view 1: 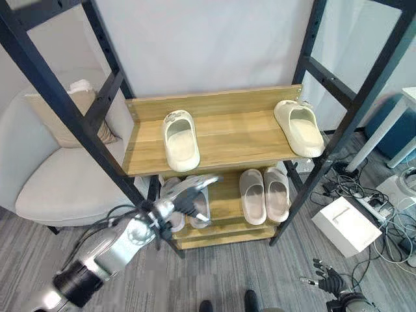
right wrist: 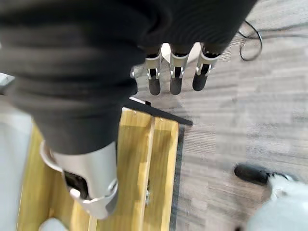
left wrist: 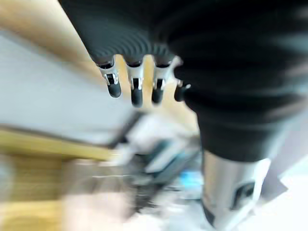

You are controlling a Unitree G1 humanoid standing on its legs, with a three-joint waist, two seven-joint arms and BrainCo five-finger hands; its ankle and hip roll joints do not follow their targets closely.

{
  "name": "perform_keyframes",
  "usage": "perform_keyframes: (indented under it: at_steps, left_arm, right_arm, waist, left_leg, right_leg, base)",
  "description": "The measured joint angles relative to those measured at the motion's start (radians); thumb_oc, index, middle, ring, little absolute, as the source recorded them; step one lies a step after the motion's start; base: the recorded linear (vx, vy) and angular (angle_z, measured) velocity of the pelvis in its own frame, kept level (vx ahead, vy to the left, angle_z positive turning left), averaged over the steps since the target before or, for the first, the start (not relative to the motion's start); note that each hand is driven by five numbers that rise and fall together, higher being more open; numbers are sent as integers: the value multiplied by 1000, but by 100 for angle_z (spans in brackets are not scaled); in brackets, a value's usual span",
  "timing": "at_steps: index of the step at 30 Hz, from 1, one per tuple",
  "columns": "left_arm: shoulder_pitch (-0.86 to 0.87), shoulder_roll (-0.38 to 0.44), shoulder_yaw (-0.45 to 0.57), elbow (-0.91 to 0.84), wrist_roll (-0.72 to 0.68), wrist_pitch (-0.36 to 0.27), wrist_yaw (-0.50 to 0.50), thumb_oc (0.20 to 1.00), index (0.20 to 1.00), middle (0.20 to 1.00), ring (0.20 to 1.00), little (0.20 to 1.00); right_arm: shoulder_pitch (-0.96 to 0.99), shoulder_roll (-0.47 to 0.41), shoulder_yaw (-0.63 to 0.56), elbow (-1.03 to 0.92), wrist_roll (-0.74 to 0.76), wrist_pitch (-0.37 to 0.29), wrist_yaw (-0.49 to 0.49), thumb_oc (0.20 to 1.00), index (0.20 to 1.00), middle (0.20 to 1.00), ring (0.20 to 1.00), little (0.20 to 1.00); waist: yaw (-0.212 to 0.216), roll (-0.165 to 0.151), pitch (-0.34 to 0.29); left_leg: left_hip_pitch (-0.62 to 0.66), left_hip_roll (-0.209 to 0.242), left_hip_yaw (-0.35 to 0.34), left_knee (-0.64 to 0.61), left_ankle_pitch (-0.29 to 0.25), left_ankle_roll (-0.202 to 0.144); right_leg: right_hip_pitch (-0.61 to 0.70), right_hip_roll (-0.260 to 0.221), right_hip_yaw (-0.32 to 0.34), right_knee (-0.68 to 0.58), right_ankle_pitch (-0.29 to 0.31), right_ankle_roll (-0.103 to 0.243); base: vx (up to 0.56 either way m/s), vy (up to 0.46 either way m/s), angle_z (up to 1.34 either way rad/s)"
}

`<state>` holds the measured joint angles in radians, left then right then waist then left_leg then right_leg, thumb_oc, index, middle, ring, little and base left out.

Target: Arrange the slippers neatly on the shoe rack.

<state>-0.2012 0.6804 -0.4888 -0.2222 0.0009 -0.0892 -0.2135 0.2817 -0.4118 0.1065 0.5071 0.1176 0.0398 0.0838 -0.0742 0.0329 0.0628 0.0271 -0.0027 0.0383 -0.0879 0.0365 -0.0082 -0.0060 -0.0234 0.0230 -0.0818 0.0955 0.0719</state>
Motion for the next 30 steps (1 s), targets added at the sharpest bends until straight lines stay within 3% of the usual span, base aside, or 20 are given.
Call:
perform_keyframes:
  at_steps: [2, 4, 8, 12, 13, 16, 18, 20, 25, 30]
  left_arm:
    - [1, -40, 7, 11, -107, 28, -17, 1000, 1000, 1000, 1000, 1000]
    - [20, -173, 170, -3, -342, 53, -14, 1000, 1000, 1000, 1000, 1000]
    - [22, -226, 346, 51, -412, 53, 93, 1000, 1000, 1000, 1000, 1000]
    - [-10, -258, 478, 143, -279, 37, 254, 1000, 1000, 1000, 1000, 1000]
    - [-16, -243, 484, 157, -180, 38, 307, 1000, 1000, 1000, 1000, 1000]
    - [-37, -161, 474, 172, 70, 39, 437, 1000, 1000, 1000, 1000, 1000]
    - [-127, -41, 401, 275, 244, 56, 511, 1000, 1000, 1000, 1000, 1000]
    - [-208, -5, 349, 350, 356, 84, 561, 1000, 1000, 1000, 1000, 1000]
    - [-296, 10, 281, 443, 494, 140, 615, 1000, 1000, 1000, 1000, 1000]
    - [-318, 8, 247, 474, 501, 167, 623, 1000, 1000, 1000, 1000, 1000]
  right_arm:
    - [-2, 13, 4, 0, 0, 1, 12, 1000, 1000, 1000, 1000, 1000]
    - [-12, 40, 3, -4, 2, 4, 35, 1000, 1000, 1000, 1000, 1000]
    - [-31, 56, 10, -2, 3, 9, 40, 1000, 1000, 1000, 1000, 1000]
    - [-31, 67, 41, 7, 2, 9, 39, 1000, 1000, 1000, 1000, 1000]
    - [-31, 67, 46, 18, 2, 8, 36, 1000, 1000, 1000, 1000, 1000]
    - [-27, 67, 48, 39, 3, 6, 26, 1000, 1000, 1000, 1000, 1000]
    - [-11, 61, 54, 38, 17, -8, 20, 1000, 1000, 1000, 1000, 1000]
    - [-7, 53, 61, 35, 30, -16, 10, 1000, 1000, 1000, 1000, 1000]
    - [7, 48, 78, 34, 45, -19, 3, 1000, 1000, 1000, 1000, 1000]
    - [11, 48, 79, 24, 62, -21, -2, 1000, 1000, 1000, 1000, 1000]
  waist:
    - [-2, 6, -1]
    - [1, -1, 0]
    - [7, -7, -2]
    - [6, -19, -10]
    - [6, -23, -11]
    - [6, -30, -15]
    - [0, -33, -17]
    - [-1, -32, -18]
    - [-21, -30, -19]
    - [-32, -30, -18]
  left_leg:
    - [3, 4, -1, 1, 2, -3]
    - [6, 7, -18, 1, 6, -7]
    - [9, 7, -32, 1, 5, -7]
    - [7, 8, -39, 1, 6, -8]
    - [7, 8, -40, 1, 6, -8]
    - [7, 7, -39, 1, 10, -3]
    - [8, 7, -37, 1, 6, -8]
    - [9, 7, -35, 1, 6, -8]
    - [7, 8, -30, 1, 7, -7]
    - [-10, 8, -20, 1, 9, -4]
  right_leg:
    - [-1, 3, -2, 0, 0, -2]
    - [10, 6, -23, 0, -2, -7]
    - [20, 5, -33, 0, -7, -8]
    - [20, 6, -47, -3, -9, -11]
    - [21, 5, -46, -5, -10, -12]
    - [21, 4, -47, -6, -11, -13]
    - [22, 5, -48, -6, -12, -14]
    - [22, 4, -46, -6, -12, -13]
    - [17, 5, -43, -6, -11, -13]
    - [-5, 6, -26, -6, -7, -11]
  base:
    - [45, -45, 5]
    - [53, -52, 21]
    - [26, -33, 12]
    - [16, -22, 6]
    - [17, -9, 5]
    - [29, -12, 2]
    - [0, 0, 0]
    - [8, -2, -2]
    - [5, -3, -5]
    - [1, -6, -7]
